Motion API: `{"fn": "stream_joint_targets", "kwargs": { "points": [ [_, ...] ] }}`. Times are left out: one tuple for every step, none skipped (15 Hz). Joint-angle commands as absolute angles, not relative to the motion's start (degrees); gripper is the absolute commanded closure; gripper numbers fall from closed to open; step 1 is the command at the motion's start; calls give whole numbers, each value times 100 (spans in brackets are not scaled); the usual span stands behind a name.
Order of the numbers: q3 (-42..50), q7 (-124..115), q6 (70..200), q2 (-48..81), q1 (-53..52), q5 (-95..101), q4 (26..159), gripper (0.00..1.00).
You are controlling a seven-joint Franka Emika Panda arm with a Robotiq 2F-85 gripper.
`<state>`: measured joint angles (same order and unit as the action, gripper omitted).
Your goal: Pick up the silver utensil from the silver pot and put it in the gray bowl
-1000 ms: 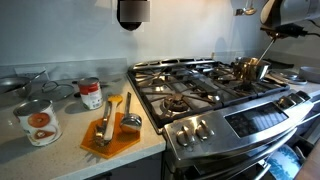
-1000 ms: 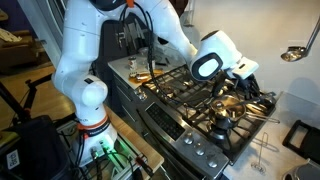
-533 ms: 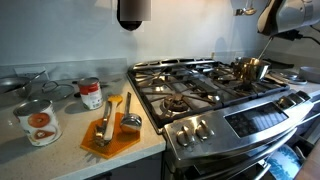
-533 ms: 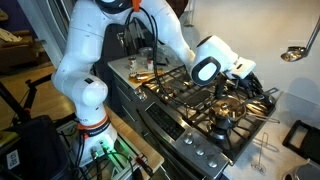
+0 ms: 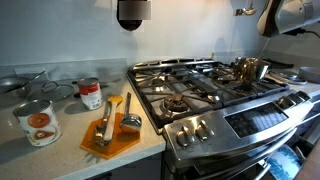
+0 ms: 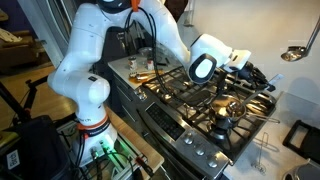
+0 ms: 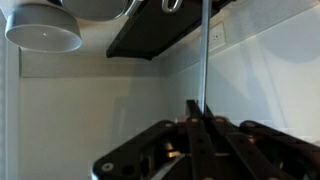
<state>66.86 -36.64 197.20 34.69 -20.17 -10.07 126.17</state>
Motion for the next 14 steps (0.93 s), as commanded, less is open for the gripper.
{"fn": "stream_joint_targets", "kwargs": {
  "points": [
    [7462,-3554,20170,3605,-2889,-1267,13045,99],
    [7336,-2825,20313,3545,-2934,-2011,13045,99],
    [7437,-2661,20415,3590,-3064,-2271,13080,99],
    [7459,-2346,20498,3584,-3137,-2652,13084,99],
    [7796,-2763,20556,3812,-3323,-2451,13137,99],
    [7887,-2653,20583,3883,-3355,-2704,13113,99],
    [7769,-2082,20627,3781,-3261,-3358,13025,99],
    [7907,-2028,20609,3804,-3282,-3608,13020,99],
    [8221,-2337,20543,3993,-3400,-3548,13084,99],
    [8340,-2265,20534,4037,-3395,-3776,13074,99],
    [8295,-1836,20591,4001,-3265,-4311,12983,99],
    [8387,-1793,20584,4115,-3184,-4571,12945,99],
    [8564,-2095,20525,4436,-3077,-4594,12954,99],
    [8562,-2059,20507,4527,-2926,-4807,12905,99]
  ]
}}
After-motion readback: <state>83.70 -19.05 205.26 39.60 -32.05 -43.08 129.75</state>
